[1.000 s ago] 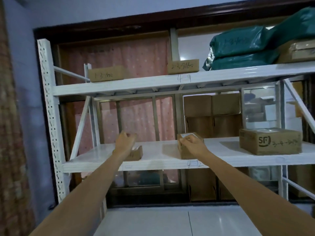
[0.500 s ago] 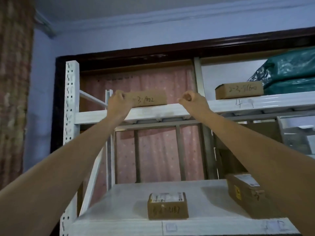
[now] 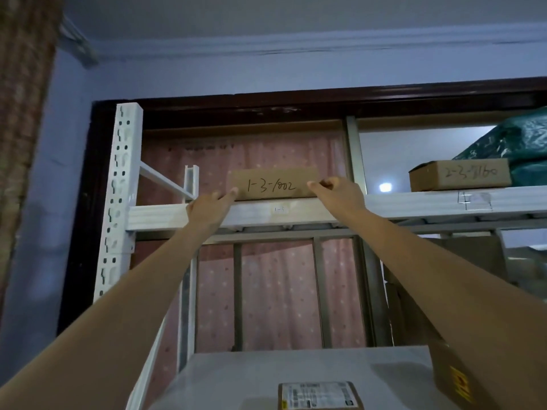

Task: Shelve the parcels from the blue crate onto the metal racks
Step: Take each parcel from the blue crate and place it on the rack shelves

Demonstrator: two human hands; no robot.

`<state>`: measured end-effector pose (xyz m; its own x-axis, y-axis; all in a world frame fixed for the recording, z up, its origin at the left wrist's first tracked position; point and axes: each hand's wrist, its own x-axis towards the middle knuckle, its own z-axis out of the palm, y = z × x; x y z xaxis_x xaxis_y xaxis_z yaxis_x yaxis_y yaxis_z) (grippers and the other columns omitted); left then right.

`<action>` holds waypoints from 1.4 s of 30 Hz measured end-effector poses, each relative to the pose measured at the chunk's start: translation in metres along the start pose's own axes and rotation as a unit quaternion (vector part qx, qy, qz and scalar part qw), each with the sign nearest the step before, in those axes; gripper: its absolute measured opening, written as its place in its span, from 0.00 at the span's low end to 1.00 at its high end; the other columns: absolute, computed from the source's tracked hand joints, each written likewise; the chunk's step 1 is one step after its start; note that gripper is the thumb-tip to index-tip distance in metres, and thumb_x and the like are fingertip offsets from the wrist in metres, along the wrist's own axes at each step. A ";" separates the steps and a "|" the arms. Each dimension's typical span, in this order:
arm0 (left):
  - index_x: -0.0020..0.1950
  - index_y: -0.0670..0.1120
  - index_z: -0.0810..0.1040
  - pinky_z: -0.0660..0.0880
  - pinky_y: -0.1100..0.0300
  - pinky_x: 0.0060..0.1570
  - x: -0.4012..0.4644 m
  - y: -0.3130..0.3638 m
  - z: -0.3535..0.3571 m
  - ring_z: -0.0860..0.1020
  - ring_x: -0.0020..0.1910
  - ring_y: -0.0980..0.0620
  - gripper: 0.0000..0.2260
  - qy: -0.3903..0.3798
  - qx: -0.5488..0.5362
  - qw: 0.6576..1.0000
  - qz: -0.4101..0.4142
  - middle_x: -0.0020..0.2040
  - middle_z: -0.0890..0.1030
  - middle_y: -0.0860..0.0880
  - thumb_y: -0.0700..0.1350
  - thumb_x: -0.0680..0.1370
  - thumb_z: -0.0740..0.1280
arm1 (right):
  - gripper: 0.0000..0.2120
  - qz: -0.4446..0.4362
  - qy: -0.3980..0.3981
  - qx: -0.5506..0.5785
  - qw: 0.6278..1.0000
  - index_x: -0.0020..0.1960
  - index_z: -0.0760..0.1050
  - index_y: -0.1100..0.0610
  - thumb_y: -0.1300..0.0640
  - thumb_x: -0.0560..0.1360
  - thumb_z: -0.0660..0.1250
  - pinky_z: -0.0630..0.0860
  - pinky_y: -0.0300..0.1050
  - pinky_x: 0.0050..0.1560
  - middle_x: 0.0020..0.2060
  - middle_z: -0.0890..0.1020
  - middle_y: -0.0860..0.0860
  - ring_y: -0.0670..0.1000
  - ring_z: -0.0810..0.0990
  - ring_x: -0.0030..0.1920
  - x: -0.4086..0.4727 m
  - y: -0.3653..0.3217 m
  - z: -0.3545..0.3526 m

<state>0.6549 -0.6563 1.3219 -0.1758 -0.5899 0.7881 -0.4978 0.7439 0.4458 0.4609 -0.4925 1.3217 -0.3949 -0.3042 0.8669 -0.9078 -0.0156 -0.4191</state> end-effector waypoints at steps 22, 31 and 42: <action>0.46 0.48 0.77 0.61 0.50 0.64 0.002 0.000 0.016 0.71 0.48 0.49 0.15 0.117 -0.024 0.992 0.025 0.43 0.77 0.49 0.57 0.80 0.58 | 0.18 0.005 0.028 -0.097 0.995 0.49 0.82 0.57 0.43 0.77 0.65 0.75 0.42 0.42 0.44 0.84 0.52 0.51 0.78 0.42 0.011 0.003 0.003; 0.50 0.47 0.75 0.65 0.46 0.64 -0.002 0.007 0.006 0.73 0.51 0.46 0.14 0.095 -0.026 0.995 0.033 0.46 0.76 0.48 0.56 0.80 0.57 | 0.17 -0.022 -0.007 -0.018 1.000 0.57 0.78 0.61 0.48 0.77 0.66 0.76 0.47 0.54 0.52 0.83 0.54 0.52 0.80 0.51 0.002 0.003 -0.012; 0.49 0.45 0.69 0.70 0.56 0.44 -0.055 0.188 0.031 0.73 0.44 0.50 0.06 0.122 -0.144 0.956 0.226 0.46 0.75 0.48 0.46 0.79 0.62 | 0.17 -0.077 0.141 -0.012 0.987 0.60 0.75 0.55 0.47 0.75 0.69 0.75 0.45 0.52 0.52 0.81 0.51 0.50 0.79 0.52 0.012 0.080 -0.148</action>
<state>0.5447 -0.4935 1.3493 -0.0976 -0.1241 0.9875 -0.1580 0.9815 0.1077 0.3631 -0.3562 1.3383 -0.2726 -0.0232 0.9619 -0.9619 -0.0167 -0.2730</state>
